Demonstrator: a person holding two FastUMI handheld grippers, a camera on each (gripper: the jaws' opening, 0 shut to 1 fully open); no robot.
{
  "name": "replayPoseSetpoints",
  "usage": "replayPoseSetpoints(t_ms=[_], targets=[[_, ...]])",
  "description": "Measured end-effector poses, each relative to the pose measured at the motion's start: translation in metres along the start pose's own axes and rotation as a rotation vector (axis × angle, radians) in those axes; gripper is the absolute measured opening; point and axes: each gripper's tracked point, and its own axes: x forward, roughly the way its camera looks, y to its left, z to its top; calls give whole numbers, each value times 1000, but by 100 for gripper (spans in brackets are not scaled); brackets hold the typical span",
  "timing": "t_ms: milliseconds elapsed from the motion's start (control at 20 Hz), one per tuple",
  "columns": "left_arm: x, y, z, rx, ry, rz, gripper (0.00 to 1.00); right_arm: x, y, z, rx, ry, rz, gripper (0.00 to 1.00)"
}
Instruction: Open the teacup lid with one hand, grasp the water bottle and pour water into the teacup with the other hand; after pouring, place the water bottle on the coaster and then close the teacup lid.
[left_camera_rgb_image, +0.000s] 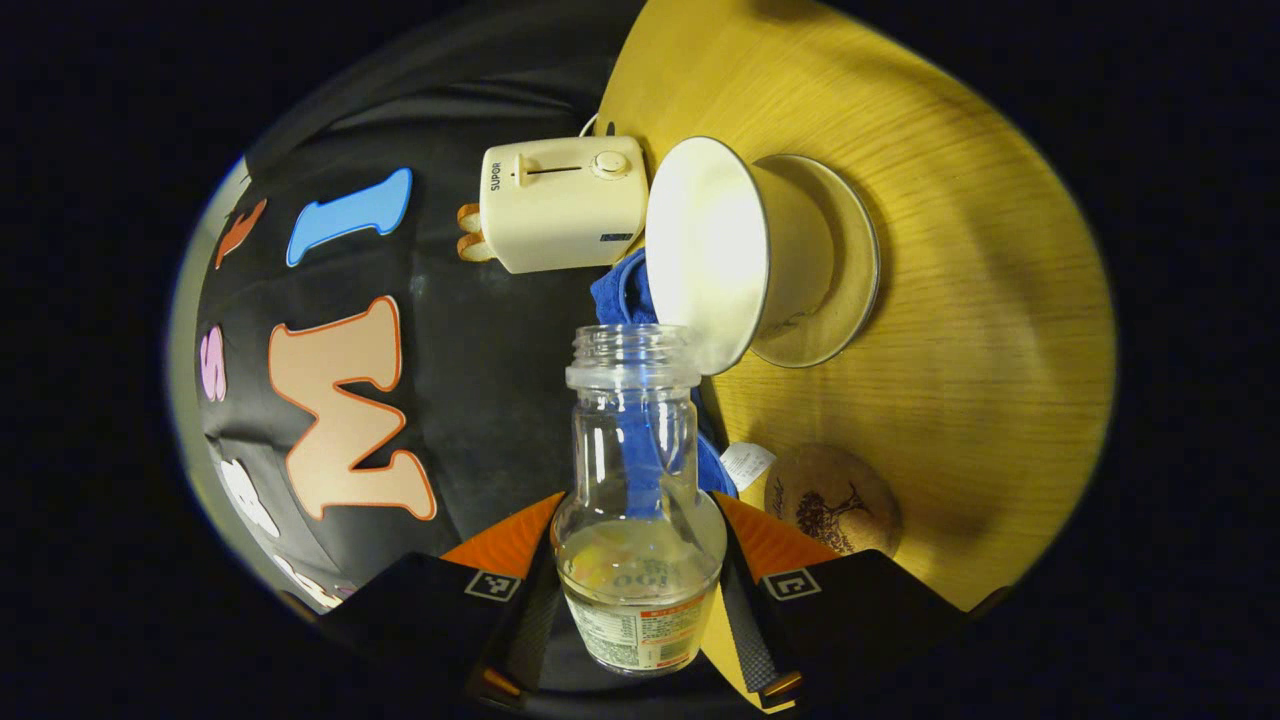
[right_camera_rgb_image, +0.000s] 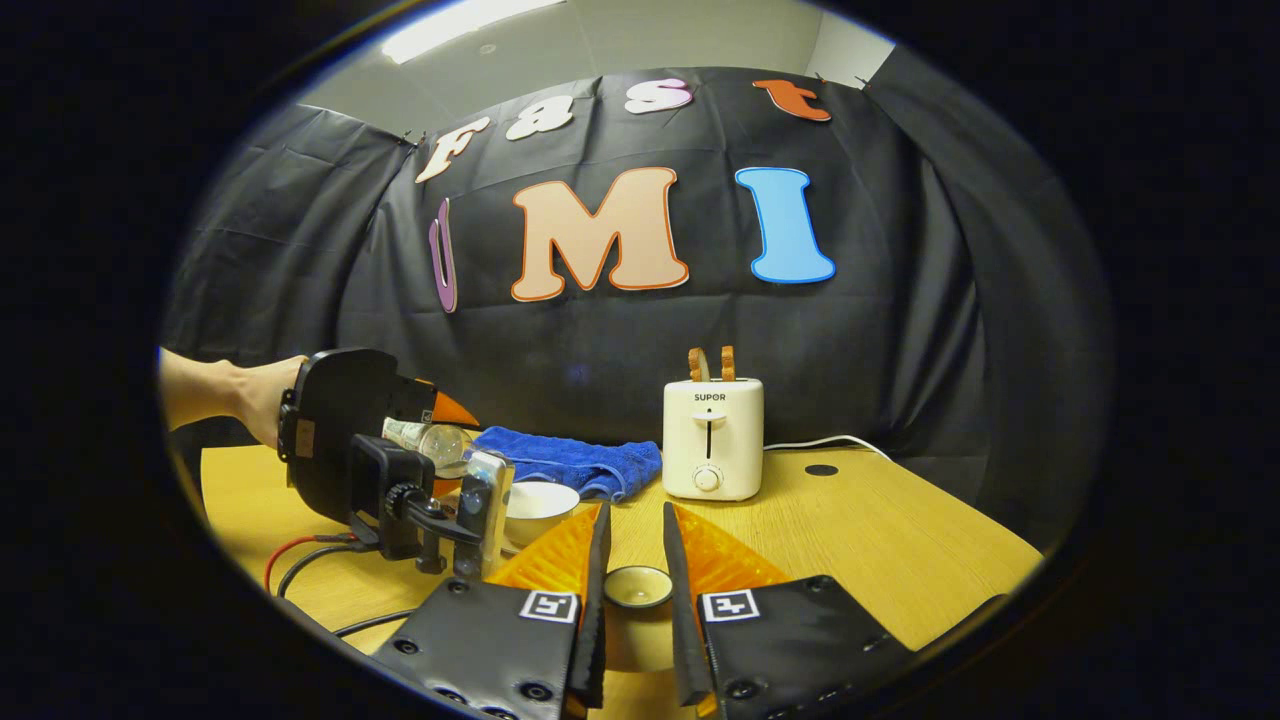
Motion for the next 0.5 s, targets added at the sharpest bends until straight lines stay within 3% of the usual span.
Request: replayPoseSetpoints(t_ms=[500], targets=[[-4, 19, 2, 164, 18, 10, 72, 1, 0, 0, -1, 0, 2, 31]])
